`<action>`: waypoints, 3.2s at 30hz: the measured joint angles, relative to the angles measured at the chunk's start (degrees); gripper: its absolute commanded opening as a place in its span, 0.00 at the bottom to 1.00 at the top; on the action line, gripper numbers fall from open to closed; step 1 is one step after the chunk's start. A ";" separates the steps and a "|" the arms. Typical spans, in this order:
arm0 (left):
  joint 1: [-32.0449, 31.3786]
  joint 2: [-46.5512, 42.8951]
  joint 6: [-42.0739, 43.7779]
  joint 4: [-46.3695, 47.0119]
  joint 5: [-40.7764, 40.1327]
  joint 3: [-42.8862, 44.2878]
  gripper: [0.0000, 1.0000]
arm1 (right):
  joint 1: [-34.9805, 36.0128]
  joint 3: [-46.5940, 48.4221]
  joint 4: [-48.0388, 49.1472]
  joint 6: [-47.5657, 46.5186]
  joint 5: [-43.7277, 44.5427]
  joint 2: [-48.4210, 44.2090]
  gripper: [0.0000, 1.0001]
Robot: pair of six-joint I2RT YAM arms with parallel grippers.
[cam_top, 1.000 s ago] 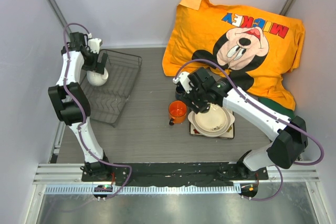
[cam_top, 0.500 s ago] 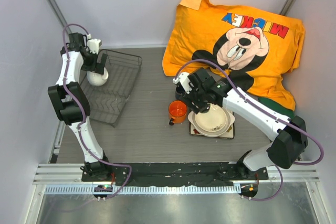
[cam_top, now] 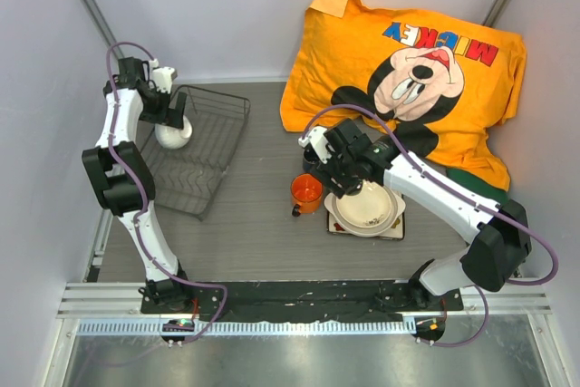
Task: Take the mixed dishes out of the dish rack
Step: Adjust the bowl in the dish rack.
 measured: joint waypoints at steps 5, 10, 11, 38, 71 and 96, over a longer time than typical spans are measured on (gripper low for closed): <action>0.00 -0.02 -0.24 -0.11 1.09 0.00 0.98 | 0.00 -0.02 0.02 0.00 0.00 0.00 0.74; -0.02 -0.15 -0.44 -0.09 1.55 -0.07 0.99 | 0.00 -0.02 0.02 0.00 0.00 0.00 0.74; -0.02 -0.26 -0.50 -0.11 1.62 -0.09 0.99 | 0.00 -0.02 0.02 0.00 0.00 0.00 0.74; -0.68 -2.54 -1.25 -0.44 1.77 -1.05 1.00 | 0.00 -1.09 0.44 0.00 -0.07 0.26 0.73; -1.14 -3.78 -1.16 3.78 -2.91 -7.37 1.00 | 0.00 -1.86 0.85 0.00 -0.28 1.07 0.74; -3.08 -7.52 0.55 6.67 -4.02 -9.53 0.99 | 0.00 -2.16 0.92 0.00 -0.46 1.90 0.73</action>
